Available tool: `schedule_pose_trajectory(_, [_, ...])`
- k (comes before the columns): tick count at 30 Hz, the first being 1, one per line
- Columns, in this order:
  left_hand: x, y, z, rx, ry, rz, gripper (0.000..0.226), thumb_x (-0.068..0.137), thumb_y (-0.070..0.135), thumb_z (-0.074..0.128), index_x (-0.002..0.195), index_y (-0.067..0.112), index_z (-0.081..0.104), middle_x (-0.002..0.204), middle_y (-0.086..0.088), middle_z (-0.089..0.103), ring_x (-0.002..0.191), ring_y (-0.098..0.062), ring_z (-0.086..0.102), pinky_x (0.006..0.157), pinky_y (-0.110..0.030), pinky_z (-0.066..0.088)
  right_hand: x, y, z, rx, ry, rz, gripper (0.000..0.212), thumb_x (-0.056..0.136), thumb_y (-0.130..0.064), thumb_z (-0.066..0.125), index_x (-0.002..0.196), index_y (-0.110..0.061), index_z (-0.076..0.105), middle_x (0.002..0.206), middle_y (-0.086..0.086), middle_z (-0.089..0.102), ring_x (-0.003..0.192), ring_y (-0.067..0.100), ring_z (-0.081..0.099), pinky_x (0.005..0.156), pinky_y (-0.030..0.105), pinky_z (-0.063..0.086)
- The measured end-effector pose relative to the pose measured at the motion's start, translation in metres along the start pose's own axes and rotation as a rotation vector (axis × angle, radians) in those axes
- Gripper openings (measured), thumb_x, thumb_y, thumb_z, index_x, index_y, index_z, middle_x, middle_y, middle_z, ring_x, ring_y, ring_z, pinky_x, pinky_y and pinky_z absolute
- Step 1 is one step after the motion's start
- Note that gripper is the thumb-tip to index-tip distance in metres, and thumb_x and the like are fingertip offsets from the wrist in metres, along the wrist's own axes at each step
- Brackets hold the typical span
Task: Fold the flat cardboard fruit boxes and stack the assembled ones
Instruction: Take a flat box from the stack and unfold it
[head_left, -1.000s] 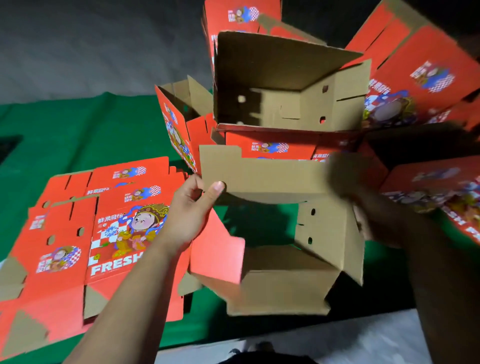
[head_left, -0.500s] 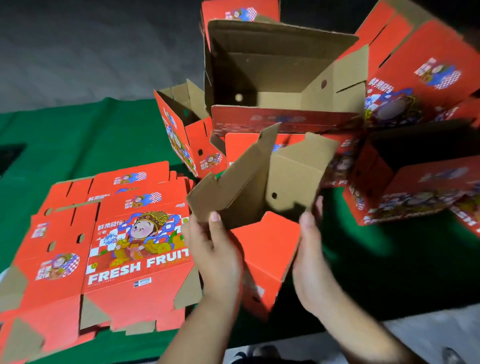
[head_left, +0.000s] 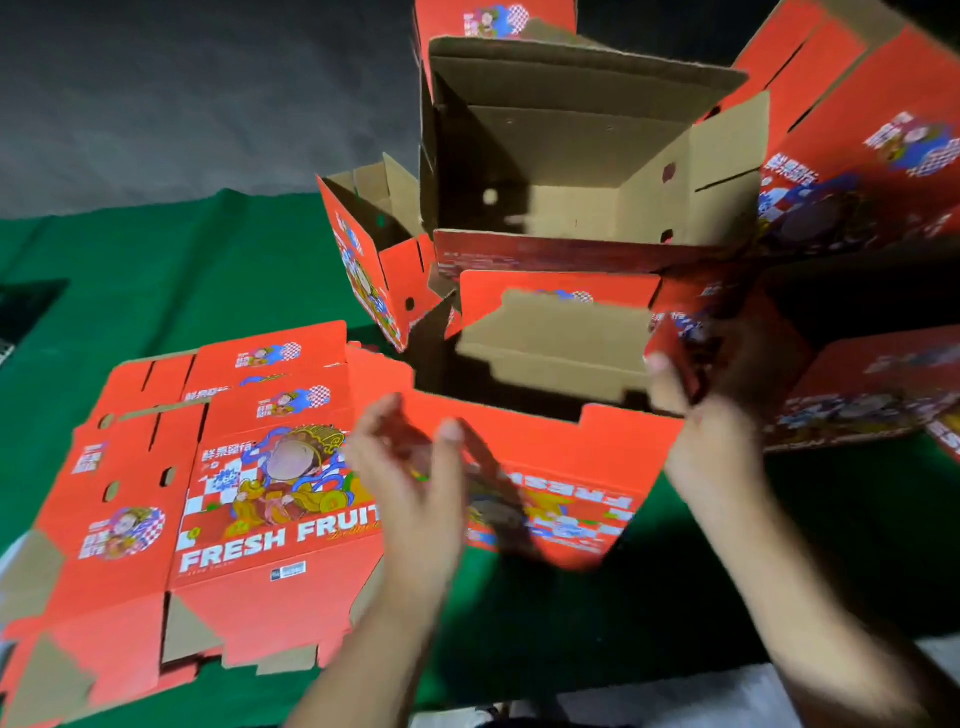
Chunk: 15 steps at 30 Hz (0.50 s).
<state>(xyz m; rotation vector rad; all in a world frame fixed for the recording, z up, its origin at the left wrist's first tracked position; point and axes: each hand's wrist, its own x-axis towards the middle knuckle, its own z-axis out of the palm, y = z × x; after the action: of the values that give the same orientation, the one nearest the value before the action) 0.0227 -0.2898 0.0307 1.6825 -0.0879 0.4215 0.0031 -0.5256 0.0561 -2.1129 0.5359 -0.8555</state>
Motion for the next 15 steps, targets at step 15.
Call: schedule_pose_trajectory(15, [0.062, -0.01, -0.036, -0.381, -0.247, -0.375, 0.044, 0.099, 0.053, 0.047, 0.113, 0.021, 0.072, 0.104, 0.013, 0.076, 0.094, 0.002, 0.069, 0.075, -0.012, 0.055, 0.023, 0.033, 0.012, 0.214, 0.094, 0.037, 0.052, 0.091, -0.015, 0.047, 0.142, -0.009, 0.053, 0.142, 0.012, 0.049, 0.131, 0.02, 0.05, 0.109, 0.013, 0.031])
